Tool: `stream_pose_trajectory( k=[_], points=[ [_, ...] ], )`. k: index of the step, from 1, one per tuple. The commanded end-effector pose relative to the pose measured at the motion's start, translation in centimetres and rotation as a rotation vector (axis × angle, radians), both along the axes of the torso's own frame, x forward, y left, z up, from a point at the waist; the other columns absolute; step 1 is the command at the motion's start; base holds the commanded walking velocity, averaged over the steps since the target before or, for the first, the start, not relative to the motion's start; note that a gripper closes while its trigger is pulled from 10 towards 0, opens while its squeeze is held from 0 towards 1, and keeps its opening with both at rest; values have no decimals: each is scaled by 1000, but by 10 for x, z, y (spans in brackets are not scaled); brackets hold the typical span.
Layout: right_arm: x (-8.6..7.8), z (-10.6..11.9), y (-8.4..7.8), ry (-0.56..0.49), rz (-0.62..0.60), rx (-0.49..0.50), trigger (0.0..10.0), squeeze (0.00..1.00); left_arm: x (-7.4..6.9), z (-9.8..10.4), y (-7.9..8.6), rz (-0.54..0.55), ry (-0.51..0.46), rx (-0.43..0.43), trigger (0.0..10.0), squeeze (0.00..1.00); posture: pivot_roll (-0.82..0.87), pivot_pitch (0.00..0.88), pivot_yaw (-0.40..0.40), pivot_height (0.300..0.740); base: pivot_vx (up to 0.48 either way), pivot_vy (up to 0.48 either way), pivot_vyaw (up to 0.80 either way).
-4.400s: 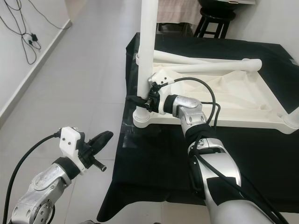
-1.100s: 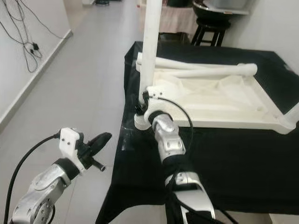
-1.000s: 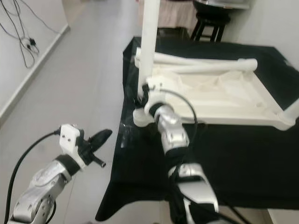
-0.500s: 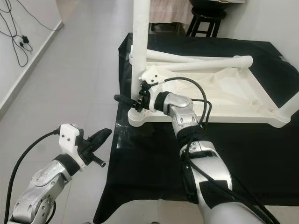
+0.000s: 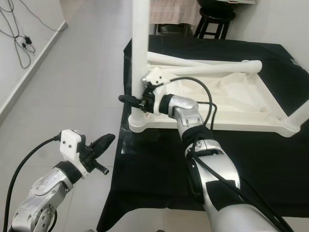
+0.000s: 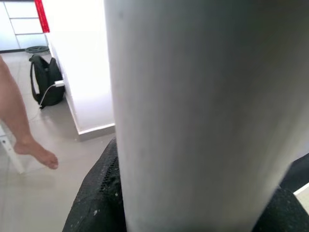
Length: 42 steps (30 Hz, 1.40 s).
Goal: Building children table
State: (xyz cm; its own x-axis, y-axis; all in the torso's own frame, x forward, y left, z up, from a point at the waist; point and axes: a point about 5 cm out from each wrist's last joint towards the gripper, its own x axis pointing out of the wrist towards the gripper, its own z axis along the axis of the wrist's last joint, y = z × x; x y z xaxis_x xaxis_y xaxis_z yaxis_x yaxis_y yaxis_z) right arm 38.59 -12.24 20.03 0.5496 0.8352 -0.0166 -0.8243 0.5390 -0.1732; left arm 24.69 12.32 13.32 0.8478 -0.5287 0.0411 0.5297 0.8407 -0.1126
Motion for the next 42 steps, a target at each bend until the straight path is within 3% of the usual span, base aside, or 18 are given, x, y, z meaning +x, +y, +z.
stream_pose_trajectory(
  k=[1,6,8,9,10,11,18,19,22,23,24,25,27,31,32,33,35,42],
  points=[
    [-6,-30,-9,75,-74,-52,0,0,-1,-2,1,-5,15,5,10000,0,68,115,-64,740,0,0,0],
    [-10,-52,-12,111,-323,-73,0,0,0,-2,3,-7,17,4,10000,0,63,112,-51,740,0,0,0],
    [-14,-65,-19,127,-782,12,0,0,0,-2,5,-10,19,8,10000,0,58,110,-47,740,0,0,0],
    [-14,-65,-19,127,-782,12,0,0,0,-2,5,-10,19,8,10000,0,58,110,-47,740,0,0,0],
    [-34,-64,2,129,-826,101,0,0,2,-3,6,-13,21,17,10000,0,52,99,-34,740,0,0,0],
    [-35,-62,7,129,-793,112,0,0,3,-4,5,-13,21,17,10000,0,52,90,-40,740,0,0,0],
    [-20,-53,-2,81,-843,72,0,0,4,-4,4,-6,13,23,10000,0,72,85,-62,740,0,0,0],
    [-18,-52,-3,76,-857,68,8471,0,4,-4,4,1,11,23,10000,0,72,85,-62,740,0,0,0],
    [-17,-51,-2,81,-859,55,8471,0,3,-4,4,6,10,23,10000,0,73,84,-64,740,0,0,0],
    [-17,-50,0,93,-829,63,10000,502,3,-4,4,6,10,23,10000,0,74,84,-64,740,0,0,0],
    [-18,-49,2,103,-806,70,10000,502,3,-4,4,5,10,22,10000,0,74,84,-64,740,0,0,0],
    [-18,-46,4,103,-771,97,10000,1000,2,-4,4,2,12,22,10000,0,72,84,-62,740,0,0,0],
    [-20,-43,6,102,-767,114,10000,1000,2,-4,3,-1,13,21,10000,0,70,83,-61,740,0,0,0],
    [-24,-22,20,40,-567,162,10000,1000,2,-5,2,-12,18,15,10000,0,65,81,-60,740,0,0,0],
    [-24,-19,24,33,-482,164,10000,0,2,-5,1,-14,19,14,10000,0,70,80,-67,740,0,0,0],
    [-24,-19,24,33,-482,164,10000,0,2,-5,1,-14,19,14,10000,0,70,80,-67,740,0,0,0],
    [-24,-23,30,45,-267,131,10000,0,2,-5,-1,-13,17,11,10000,0,72,78,-71,740,0,0,0],
    [-18,-33,16,56,-143,4,10000,0,1,-5,-3,-11,15,8,10000,0,78,78,-77,740,0,0,0]
  ],
)
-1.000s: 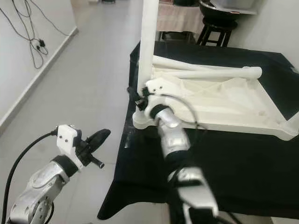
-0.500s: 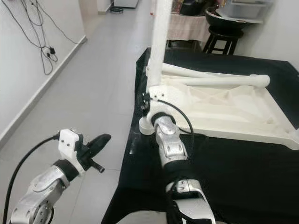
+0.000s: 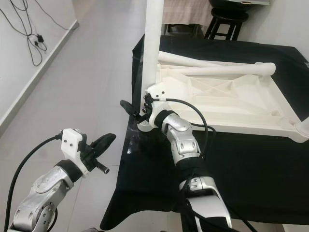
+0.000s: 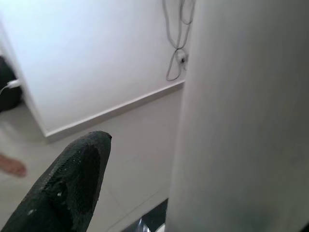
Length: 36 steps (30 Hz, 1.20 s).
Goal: Building children table
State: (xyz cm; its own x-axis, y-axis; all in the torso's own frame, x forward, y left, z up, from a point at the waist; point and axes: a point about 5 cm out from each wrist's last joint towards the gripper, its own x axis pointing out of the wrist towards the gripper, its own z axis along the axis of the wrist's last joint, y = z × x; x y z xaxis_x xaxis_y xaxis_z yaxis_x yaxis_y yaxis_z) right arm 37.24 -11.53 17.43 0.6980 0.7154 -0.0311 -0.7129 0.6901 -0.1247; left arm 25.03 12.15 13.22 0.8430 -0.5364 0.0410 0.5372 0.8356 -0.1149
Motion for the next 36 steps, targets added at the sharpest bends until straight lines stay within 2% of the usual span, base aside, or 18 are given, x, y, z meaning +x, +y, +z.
stream_pose_trajectory(
  k=[1,4,5,7,8,17,22,25,28,29,30,31,32,36],
  points=[
    [4,-6,-2,33,2,-24,10000,0,-3,-4,-1,-2,13,6,10000,0,76,85,-80,740,0,0,0],
    [8,-4,-7,44,-25,-16,10000,0,-3,-3,-2,-3,13,4,10000,0,76,85,-80,740,0,0,0],
    [11,-3,-9,52,-43,-4,4824,0,-3,-3,-2,-3,12,3,10000,0,80,89,-77,740,0,0,0],
    [12,-2,-11,57,-44,5,4824,0,-3,-3,-2,-2,11,2,10000,0,80,89,-77,740,0,0,0],
    [13,-2,-13,60,-51,6,0,0,-3,-3,-2,-1,11,2,10000,0,80,89,-77,740,0,0,0],
    [16,0,-18,39,-42,7,0,0,-3,-2,-1,0,10,1,10000,0,67,101,-72,740,0,0,0],
    [15,-3,-24,22,-79,-17,0,0,-3,-1,0,0,9,1,10000,0,57,103,-69,740,0,0,0],
    [13,-14,-33,26,-242,-60,0,0,-3,-1,1,1,10,1,10000,0,49,105,-68,740,0,0,0],
    [13,-17,-35,22,-278,-70,0,0,-3,-1,1,1,10,0,10000,0,49,105,-68,740,0,0,0],
    [-11,-32,-17,16,-563,-7,0,0,-2,-1,3,0,11,1,10000,0,43,115,-64,740,0,0,0],
    [-11,-32,-17,16,-563,-7,0,0,-2,-1,3,0,11,1,10000,0,43,115,-64,740,0,0,0],
    [-19,-29,-11,13,-666,42,0,0,-1,-2,4,-1,13,5,10000,0,33,106,-47,740,0,0,0],
    [-19,-25,-3,19,-696,74,0,0,-1,-3,6,0,14,11,10000,0,24,98,-43,740,0,0,0],
    [-16,-23,-1,7,-697,68,0,0,0,-3,5,-6,16,11,10000,0,46,106,-59,740,0,0,0]
  ],
)
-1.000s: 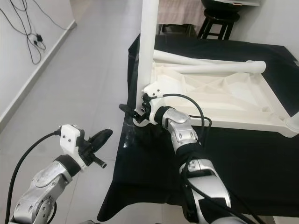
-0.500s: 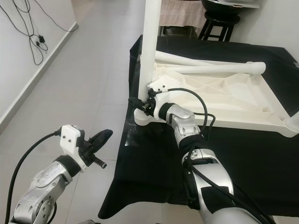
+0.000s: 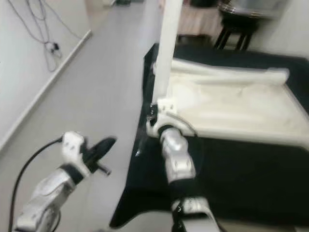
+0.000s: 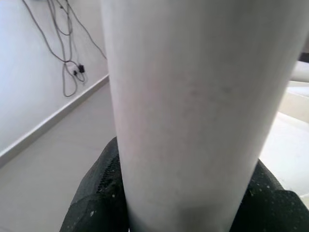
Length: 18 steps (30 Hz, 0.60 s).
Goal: Building children table
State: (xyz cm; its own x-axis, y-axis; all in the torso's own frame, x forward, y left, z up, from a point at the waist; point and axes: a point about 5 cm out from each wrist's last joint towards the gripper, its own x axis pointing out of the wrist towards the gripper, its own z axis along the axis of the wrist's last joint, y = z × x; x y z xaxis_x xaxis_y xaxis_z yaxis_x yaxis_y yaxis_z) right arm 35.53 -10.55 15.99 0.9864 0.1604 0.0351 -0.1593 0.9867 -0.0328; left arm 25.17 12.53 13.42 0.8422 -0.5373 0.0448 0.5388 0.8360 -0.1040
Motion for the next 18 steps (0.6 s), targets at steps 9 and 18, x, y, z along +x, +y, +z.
stream_pose_trajectory(
  k=[9,18],
  points=[
    [-1,-3,-3,42,-24,-44,10000,1000,-1,-3,2,8,19,3,10000,0,37,106,-54,740,0,0,0],
    [10,31,13,-37,391,-65,10000,0,-1,-3,-1,2,19,-3,10000,0,41,104,-58,740,0,0,0]
  ],
)
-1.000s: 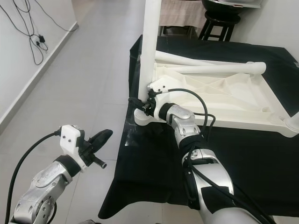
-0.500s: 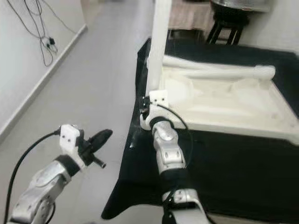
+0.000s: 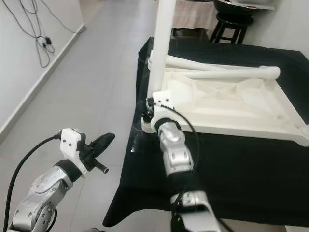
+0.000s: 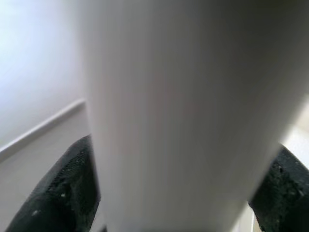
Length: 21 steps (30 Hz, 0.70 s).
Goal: Building children table
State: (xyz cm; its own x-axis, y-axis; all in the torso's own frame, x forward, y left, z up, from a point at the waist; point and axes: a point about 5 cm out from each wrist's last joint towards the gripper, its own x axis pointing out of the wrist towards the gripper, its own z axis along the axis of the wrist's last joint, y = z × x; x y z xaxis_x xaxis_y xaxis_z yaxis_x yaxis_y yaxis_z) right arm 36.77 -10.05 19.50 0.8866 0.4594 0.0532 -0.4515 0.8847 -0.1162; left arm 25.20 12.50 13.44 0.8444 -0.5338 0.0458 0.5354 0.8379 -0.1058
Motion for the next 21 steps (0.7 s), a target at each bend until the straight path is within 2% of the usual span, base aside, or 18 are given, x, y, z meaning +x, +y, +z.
stream_pose_trajectory(
  k=[1,2,3,4,5,8,10,13,14,15,16,21],
  points=[
    [-2,-1,8,-5,124,-4,10000,0,-1,-3,-1,-2,19,-1,10000,0,41,104,-58,740,0,0,0],
    [-2,-1,8,-5,124,-4,10000,0,-1,-3,-1,-2,19,-1,10000,0,41,104,-58,740,0,0,0],
    [2,7,5,-15,319,-18,10000,0,-1,-3,-1,-4,19,-5,10000,0,43,103,-60,740,0,0,0],
    [2,7,5,-15,319,-18,10000,0,-1,-3,-1,-4,19,-5,10000,0,43,103,-60,740,0,0,0],
    [4,8,4,-11,391,-30,10000,0,-2,-3,-2,-5,19,-5,10000,0,44,103,-61,740,0,0,0],
    [7,7,1,4,453,-57,10000,0,-2,-3,-2,-5,20,-6,10000,0,48,103,-62,740,0,0,0],
    [9,1,0,89,541,-67,10000,0,-2,-3,-2,-4,20,-3,10000,0,58,102,-63,740,0,0,0],
    [9,0,0,113,565,-65,10000,0,-2,-4,-2,-3,20,-2,10000,0,58,102,-63,740,0,0,0],
    [10,-2,0,132,587,-59,2314,0,-2,-4,-2,-3,20,-1,10000,0,64,103,-65,740,0,0,0],
    [10,-2,0,132,587,-59,2314,0,-2,-4,-2,-3,20,-1,10000,0,64,103,-65,740,0,0,0],
    [11,-2,-1,145,597,-51,0,0,-3,-4,-2,-2,20,1,10000,0,64,103,-65,740,0,0,0],
    [14,-3,-8,150,612,-51,0,0,-4,-4,-1,-1,21,4,10000,0,68,107,-61,740,0,0,0]
  ],
)
